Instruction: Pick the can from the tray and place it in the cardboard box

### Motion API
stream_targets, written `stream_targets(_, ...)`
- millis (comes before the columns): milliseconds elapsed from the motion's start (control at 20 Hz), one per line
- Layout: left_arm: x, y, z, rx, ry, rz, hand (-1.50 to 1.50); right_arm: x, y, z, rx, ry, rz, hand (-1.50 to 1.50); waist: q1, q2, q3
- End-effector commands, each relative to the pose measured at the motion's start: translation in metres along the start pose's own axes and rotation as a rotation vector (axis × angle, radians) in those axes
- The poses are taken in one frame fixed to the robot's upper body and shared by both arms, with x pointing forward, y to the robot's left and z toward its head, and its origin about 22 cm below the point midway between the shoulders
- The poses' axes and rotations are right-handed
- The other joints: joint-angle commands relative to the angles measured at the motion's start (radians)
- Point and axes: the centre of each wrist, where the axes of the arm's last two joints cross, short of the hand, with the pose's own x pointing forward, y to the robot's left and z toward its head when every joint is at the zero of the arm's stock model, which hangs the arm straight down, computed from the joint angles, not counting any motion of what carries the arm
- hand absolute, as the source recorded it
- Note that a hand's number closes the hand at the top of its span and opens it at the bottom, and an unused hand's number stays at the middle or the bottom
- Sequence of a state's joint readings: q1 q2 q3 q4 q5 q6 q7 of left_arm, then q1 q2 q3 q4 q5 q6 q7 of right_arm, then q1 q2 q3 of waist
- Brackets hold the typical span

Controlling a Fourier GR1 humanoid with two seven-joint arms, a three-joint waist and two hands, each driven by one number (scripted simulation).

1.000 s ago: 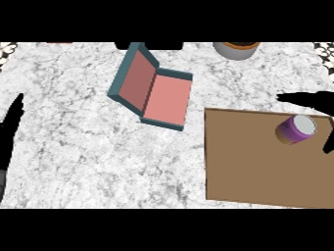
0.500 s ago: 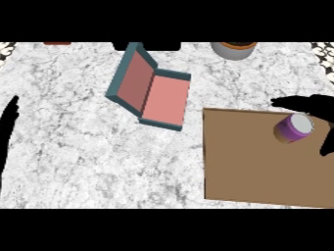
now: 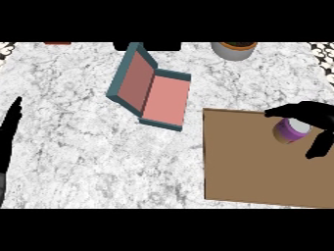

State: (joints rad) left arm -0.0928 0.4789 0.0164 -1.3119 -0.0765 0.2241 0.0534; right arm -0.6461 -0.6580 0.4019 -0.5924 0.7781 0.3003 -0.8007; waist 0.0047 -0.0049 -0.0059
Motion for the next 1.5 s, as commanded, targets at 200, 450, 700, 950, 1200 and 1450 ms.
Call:
stream_targets(200,0.025,-0.009,-0.007,-0.006,-0.012,0.006,0.00,0.001,0.008,-0.013,-0.198,-0.028,0.066,1.50,0.002,0.008,0.007)
stream_targets(450,0.000,0.004,0.005,0.013,-0.010,-0.013,0.00,0.012,0.002,-0.031,-0.306,0.004,0.119,1.50,0.008,0.008,0.006)
stream_targets(700,0.028,-0.007,-0.016,-0.024,-0.042,0.013,0.00,0.023,-0.037,-0.061,-0.327,-0.026,0.164,1.50,0.045,0.026,0.009)
stream_targets(950,0.007,-0.011,0.001,-0.018,-0.039,-0.010,0.00,0.049,-0.070,-0.085,-0.500,0.009,0.218,1.50,0.045,0.020,0.008)
stream_targets(1200,0.008,-0.012,-0.010,-0.037,-0.036,-0.007,0.00,0.053,-0.129,-0.060,-0.676,-0.071,0.192,1.50,0.037,0.021,0.007)
stream_targets(1450,0.016,0.002,-0.020,-0.017,-0.017,0.006,0.00,0.063,-0.155,-0.051,-0.807,-0.288,0.227,1.50,0.022,0.015,0.007)
